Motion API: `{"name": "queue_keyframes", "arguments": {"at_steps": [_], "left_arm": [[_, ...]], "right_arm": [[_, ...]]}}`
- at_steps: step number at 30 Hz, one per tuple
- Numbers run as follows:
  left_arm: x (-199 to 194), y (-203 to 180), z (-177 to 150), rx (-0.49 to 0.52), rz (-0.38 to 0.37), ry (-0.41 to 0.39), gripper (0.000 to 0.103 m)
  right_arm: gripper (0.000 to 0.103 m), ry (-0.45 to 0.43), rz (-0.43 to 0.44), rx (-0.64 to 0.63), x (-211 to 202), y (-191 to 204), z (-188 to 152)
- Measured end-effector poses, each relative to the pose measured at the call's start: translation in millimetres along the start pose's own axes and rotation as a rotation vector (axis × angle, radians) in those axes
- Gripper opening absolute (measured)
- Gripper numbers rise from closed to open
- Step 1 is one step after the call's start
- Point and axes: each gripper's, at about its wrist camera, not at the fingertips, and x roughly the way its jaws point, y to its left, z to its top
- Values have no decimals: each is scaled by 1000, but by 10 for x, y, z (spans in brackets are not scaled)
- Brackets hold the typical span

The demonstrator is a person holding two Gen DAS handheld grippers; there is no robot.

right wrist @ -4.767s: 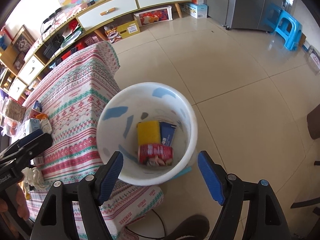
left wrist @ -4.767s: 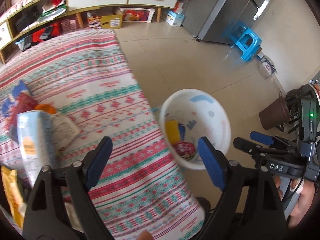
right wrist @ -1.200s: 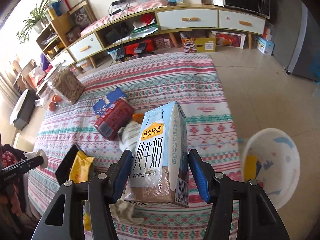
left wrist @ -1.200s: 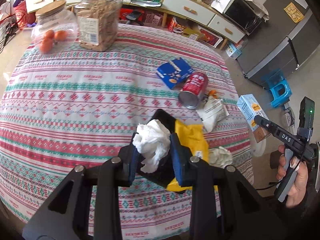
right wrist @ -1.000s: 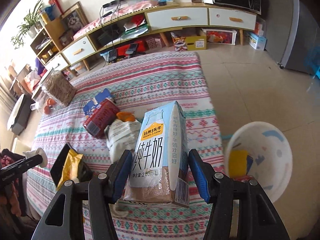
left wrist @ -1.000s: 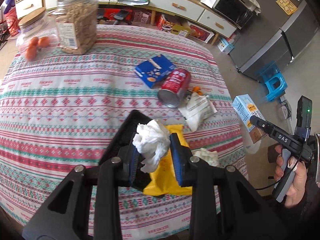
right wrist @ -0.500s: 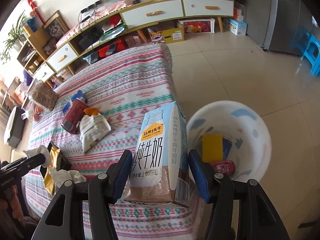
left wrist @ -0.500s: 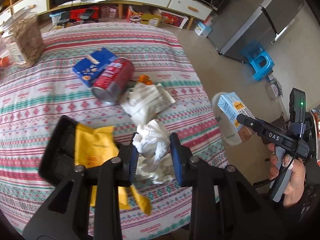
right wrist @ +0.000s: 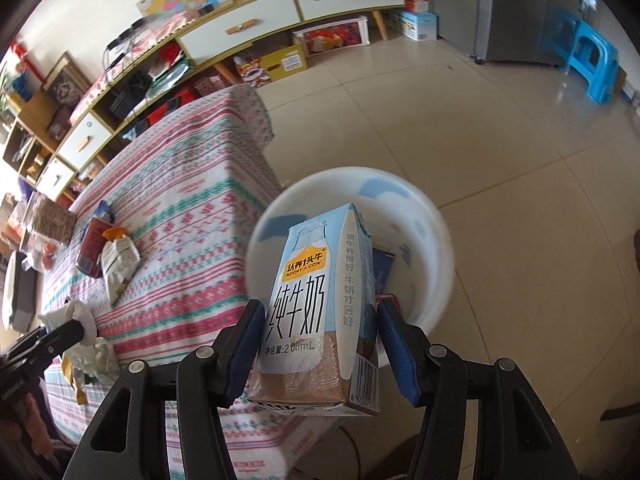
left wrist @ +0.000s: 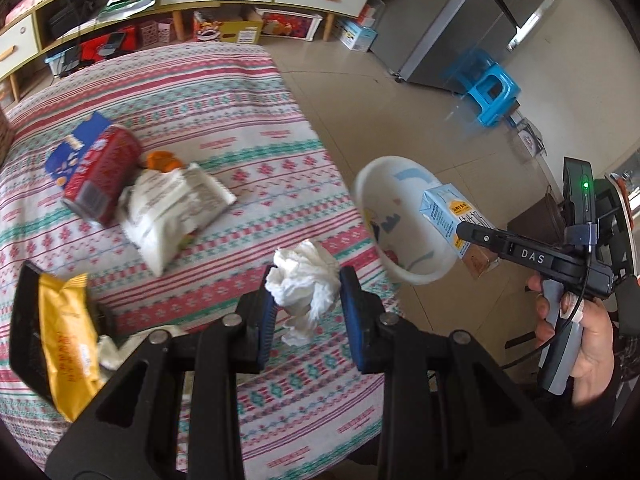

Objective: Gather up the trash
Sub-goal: 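Carry tissue and milk carton to the bucket and open both tools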

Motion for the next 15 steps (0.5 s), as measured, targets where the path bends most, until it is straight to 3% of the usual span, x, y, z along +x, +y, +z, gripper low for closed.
{"name": "queue_keyframes", "arguments": {"at_steps": [15], "left_arm": [[760,-738,310,92,-19,32,32]], "right_arm": [[59,7,-13,33,-39,-351,-56]]}}
